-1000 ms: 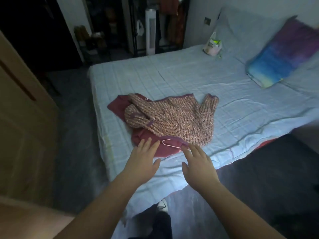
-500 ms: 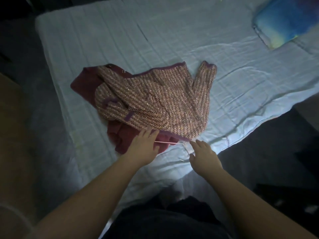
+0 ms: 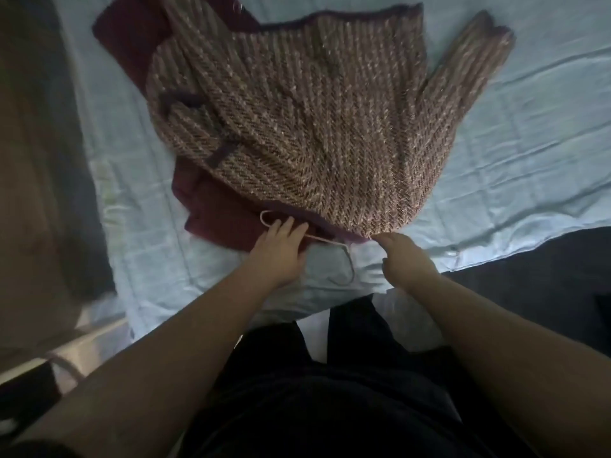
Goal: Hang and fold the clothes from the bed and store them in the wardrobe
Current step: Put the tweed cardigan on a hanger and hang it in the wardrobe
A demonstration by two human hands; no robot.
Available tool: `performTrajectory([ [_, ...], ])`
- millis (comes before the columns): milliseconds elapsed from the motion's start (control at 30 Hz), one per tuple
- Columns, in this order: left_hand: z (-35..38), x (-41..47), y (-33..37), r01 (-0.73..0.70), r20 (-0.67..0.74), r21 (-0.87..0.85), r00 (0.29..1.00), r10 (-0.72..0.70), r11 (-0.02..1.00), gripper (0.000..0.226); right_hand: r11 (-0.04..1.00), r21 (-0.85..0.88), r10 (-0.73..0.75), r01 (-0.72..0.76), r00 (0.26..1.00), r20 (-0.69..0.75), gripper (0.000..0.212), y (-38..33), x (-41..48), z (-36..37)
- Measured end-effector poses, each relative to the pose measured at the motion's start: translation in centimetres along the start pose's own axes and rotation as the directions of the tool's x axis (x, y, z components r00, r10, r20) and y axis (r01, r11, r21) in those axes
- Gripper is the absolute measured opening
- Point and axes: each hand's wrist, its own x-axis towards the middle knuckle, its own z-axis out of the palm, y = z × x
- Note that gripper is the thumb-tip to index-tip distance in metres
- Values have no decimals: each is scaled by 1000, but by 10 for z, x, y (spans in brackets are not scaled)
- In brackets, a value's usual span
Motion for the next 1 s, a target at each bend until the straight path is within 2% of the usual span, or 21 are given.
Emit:
performTrajectory([
  [133,28,19,22,122,27,-72,992,-120,990,69,970,-141,-194,199,980,48,64,26,48,4],
  [267,58,26,32,127,-9,-82,992,-128,989,82,861,-321,-371,394,919,132,65,40,88,10],
  [433,75,32,38,174,-19,-60,984,-176,983,82,874,-353,-345,334,938,34,39,34,114,16],
  [633,62,39,56,240,-103,-191,960,-262,952,82,819,-424,-375,387,920,117,34,33,123,9],
  [833,26,21,66,201,-244,-351,923,-297,914,71,834,-345,-436,431,897,67,33,43,101,-22],
  [1000,-12,0,55,165,-316,-406,898,-307,899,65,848,-236,-484,474,875,17,17,53,84,-77],
])
